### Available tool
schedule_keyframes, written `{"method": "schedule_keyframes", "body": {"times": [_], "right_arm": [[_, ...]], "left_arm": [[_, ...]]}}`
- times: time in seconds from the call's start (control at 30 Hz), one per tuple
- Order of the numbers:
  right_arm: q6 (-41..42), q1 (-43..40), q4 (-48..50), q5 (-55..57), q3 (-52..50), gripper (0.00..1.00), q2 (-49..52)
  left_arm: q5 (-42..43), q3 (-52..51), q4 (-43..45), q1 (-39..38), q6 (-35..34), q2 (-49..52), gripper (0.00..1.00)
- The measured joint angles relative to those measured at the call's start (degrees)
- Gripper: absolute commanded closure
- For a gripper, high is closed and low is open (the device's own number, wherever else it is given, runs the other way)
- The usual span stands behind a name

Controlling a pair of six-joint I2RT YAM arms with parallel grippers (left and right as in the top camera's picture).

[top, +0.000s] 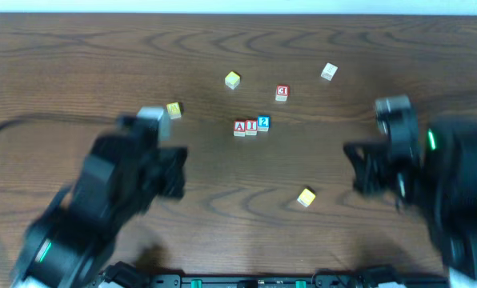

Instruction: Spell out Ai2

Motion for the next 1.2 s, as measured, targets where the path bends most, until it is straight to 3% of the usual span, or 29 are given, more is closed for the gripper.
{"method": "schedule_keyframes", "body": {"times": [0.03,0.07,0.1,0.37,0.57,0.97,1.1,1.2], "right_arm": [[-0.2,0.0,-0.31,-0.02,-2.75,0.39,-4.11],[-0.42,0.0,-0.55,0.2,-5.33,0.01,-7.58],[-0.5,0.0,-0.72,0.26,-7.02,0.01,-9.86],[3.15,0.0,-4.24,0.55,-11.47,0.01,-20.46],[4.15,0.0,-7.52,0.61,-11.5,0.01,-20.85],[4.42,0.0,-8.22,0.72,-11.52,0.01,-20.85],[4.42,0.0,-8.28,0.74,-11.52,0.01,-20.85],[4.42,0.0,-8.31,0.74,-11.56,0.01,-20.83]], "left_arm": [[-1.86,-1.18,-0.33,-0.79,0.46,-3.56,0.8],[-2.93,-2.25,-0.42,-1.09,1.01,-5.88,0.44],[-4.13,-3.78,-0.37,-1.31,1.25,-8.33,0.05],[-6.78,-8.83,-6.54,-1.38,1.09,-11.02,0.05],[-7.19,-8.83,-11.63,-1.42,1.09,-11.02,0.05],[-8.5,-8.83,-13.03,-1.27,2.43,-11.28,0.05],[-12.24,-9.16,-12.11,3.48,5.09,-15.32,0.05],[-15.04,-12.5,-5.97,9.25,6.8,-20.61,0.05]]}}
